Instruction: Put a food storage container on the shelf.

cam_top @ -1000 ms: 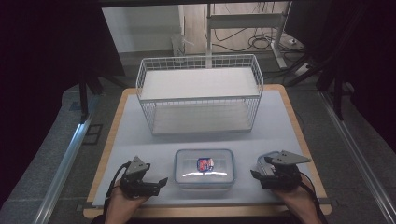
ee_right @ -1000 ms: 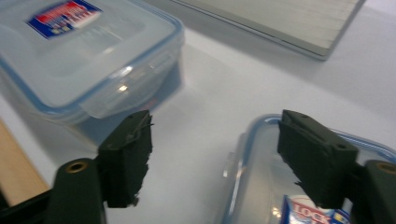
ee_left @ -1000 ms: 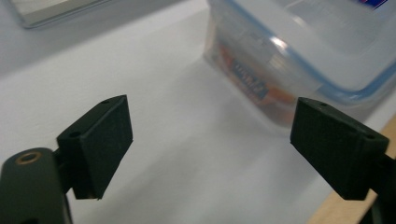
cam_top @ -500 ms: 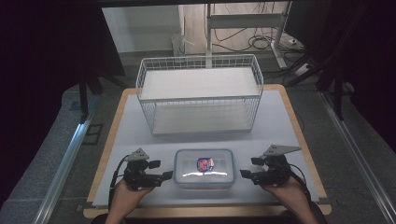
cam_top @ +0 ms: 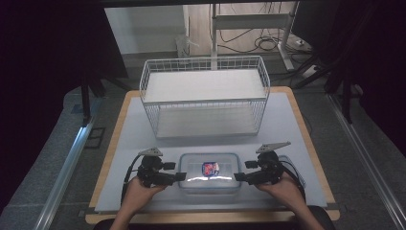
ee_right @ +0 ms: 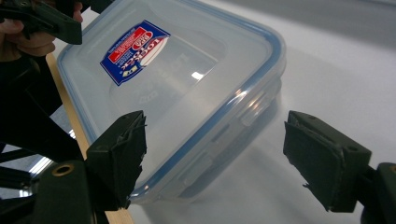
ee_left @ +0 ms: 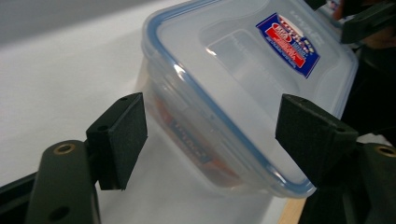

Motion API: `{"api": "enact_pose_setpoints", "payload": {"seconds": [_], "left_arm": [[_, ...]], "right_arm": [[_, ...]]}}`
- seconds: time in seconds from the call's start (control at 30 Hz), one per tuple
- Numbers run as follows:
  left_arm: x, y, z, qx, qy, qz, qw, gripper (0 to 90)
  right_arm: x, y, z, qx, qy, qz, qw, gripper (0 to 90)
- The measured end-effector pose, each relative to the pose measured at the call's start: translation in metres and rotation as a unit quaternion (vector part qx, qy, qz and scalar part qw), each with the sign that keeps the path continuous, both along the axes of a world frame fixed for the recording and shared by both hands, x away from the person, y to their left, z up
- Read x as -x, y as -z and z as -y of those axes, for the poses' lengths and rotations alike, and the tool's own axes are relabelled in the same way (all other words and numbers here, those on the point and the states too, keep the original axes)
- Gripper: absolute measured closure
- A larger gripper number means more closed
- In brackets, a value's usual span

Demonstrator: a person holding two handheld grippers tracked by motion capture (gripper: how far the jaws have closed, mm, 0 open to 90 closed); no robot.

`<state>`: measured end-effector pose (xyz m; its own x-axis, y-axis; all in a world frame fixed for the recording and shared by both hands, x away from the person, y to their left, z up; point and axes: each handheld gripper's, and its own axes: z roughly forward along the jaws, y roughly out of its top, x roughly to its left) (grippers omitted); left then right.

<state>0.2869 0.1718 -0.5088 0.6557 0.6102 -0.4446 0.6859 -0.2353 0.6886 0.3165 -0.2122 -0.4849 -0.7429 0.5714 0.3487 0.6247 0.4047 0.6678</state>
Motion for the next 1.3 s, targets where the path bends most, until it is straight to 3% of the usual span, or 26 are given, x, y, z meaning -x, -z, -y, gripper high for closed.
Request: {"api": "enact_pose_setpoints", "payload": {"seconds": [0.33,0.43,0.63,0.77,0.9,1.0,1.3], "left_arm": [[-0.01,0.009,0.008,0.036,0.029,-0.053,0.9975,19.2],[-0.01,0.009,0.007,0.039,0.028,-0.056,0.9973,19.8],[-0.007,0.006,0.004,0.043,0.024,-0.054,0.9973,27.7],[0.001,0.003,0.001,0.047,0.022,-0.037,0.998,33.5],[0.009,0.002,-0.002,0.05,0.021,-0.022,0.9983,38.3],[0.018,0.003,-0.004,0.058,0.019,-0.006,0.9981,42.1],[0.03,0.008,-0.006,0.075,0.009,0.001,0.9971,43.3]], "right_arm": [[-0.01,0.009,-0.01,-0.024,-0.008,-0.072,0.9971,18.7],[-0.013,0.013,-0.012,-0.033,-0.009,-0.098,0.9946,17.4],[-0.011,0.009,-0.01,-0.03,-0.009,-0.092,0.9953,23.7],[-0.005,0.005,-0.005,-0.038,-0.007,-0.079,0.9961,30.4],[0.002,0.005,-0.001,-0.049,-0.011,-0.072,0.9962,35.5],[0.006,0.007,0.007,-0.077,-0.01,-0.077,0.994,42.8],[0.012,0.009,0.008,-0.083,-0.014,-0.083,0.993,43.4]]}}
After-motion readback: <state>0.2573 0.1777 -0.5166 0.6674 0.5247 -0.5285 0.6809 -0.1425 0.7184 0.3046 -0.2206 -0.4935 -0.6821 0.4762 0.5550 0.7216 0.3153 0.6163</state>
